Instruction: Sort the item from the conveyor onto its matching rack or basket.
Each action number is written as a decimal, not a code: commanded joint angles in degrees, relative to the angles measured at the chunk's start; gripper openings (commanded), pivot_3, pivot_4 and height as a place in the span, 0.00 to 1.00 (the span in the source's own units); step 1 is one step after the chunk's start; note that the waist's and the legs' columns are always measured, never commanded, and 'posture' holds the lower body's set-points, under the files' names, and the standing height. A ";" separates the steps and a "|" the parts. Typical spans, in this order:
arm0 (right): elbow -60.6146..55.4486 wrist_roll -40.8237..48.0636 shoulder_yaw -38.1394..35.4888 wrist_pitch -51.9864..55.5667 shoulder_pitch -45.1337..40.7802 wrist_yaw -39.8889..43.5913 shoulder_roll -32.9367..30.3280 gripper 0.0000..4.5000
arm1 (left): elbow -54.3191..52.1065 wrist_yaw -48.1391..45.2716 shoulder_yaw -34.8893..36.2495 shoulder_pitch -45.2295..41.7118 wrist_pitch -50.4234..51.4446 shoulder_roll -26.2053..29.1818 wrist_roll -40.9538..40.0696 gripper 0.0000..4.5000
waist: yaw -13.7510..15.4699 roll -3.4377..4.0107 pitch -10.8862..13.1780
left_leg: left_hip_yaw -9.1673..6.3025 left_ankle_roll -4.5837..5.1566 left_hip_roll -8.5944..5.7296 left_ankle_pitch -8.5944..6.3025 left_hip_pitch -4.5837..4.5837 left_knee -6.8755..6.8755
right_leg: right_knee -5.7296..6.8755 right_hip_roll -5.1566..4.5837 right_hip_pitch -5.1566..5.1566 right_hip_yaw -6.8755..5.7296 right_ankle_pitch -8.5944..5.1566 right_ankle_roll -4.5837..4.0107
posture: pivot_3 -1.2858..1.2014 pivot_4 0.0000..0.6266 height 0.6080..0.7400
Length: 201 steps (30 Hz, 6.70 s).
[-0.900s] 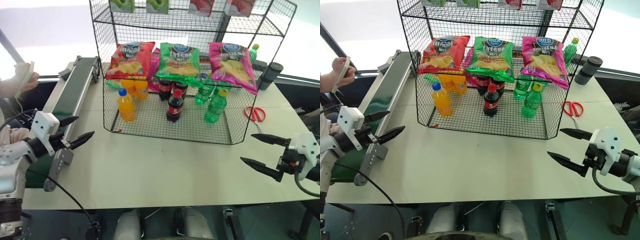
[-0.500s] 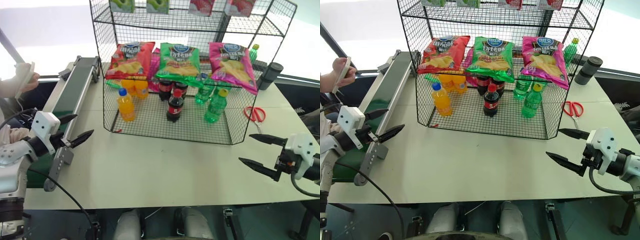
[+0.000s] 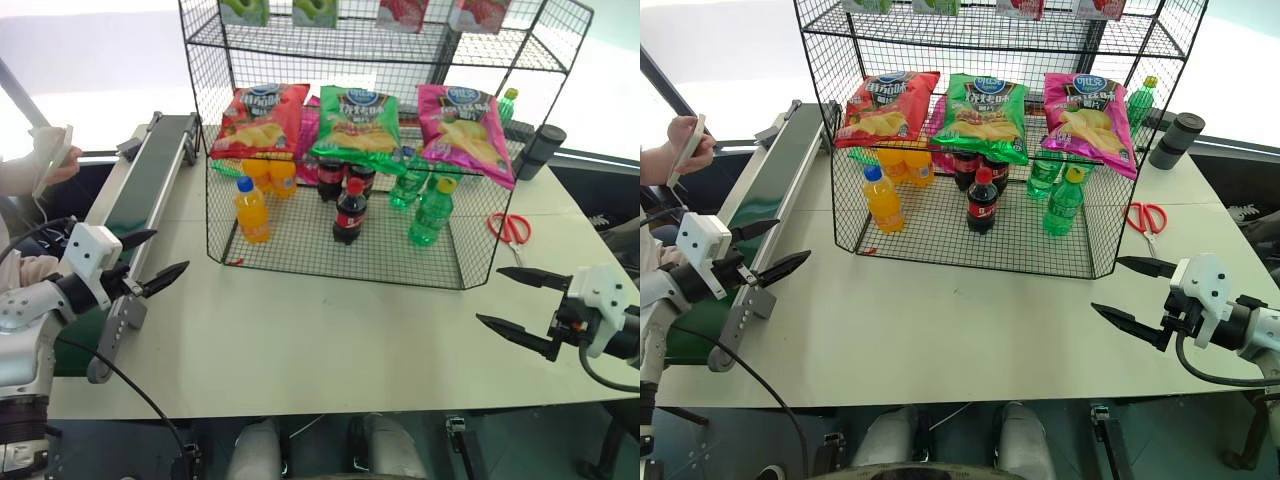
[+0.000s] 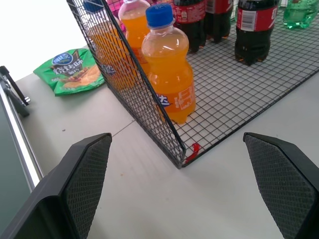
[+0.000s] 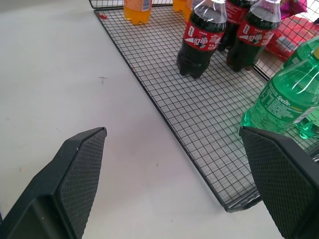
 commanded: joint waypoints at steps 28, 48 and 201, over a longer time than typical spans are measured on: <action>0.27 -1.19 1.99 -2.35 -0.72 -0.94 -0.26 0.99 | -0.90 0.06 -0.81 -0.63 -1.83 -0.52 -0.02 1.00 | -0.08 0.00 0.00 | 0.01 -0.02 -0.01 0.01 0.03 0.01 | 0.06 0.00 0.01 0.00 0.00 0.00 | 0.52 0.24 0.98; 2.42 -1.93 3.52 -3.59 -3.25 -0.19 -0.70 0.99 | -3.11 0.73 -0.60 1.48 -1.56 -1.97 -0.31 1.00 | -0.03 0.00 -0.01 | 0.00 -0.04 -0.01 0.02 0.03 0.03 | 0.09 0.01 0.02 0.00 0.00 0.00 | 0.52 0.24 0.98; -9.38 3.05 30.44 10.74 -22.99 -1.44 11.91 0.99 | 24.16 55.19 13.86 37.08 -63.05 8.59 47.83 1.00 | -1.61 -0.20 -0.15 | 0.18 0.10 0.17 -0.22 -0.05 -0.11 | 0.11 -0.28 -0.60 -0.11 -0.08 -0.35 | 0.52 0.24 0.98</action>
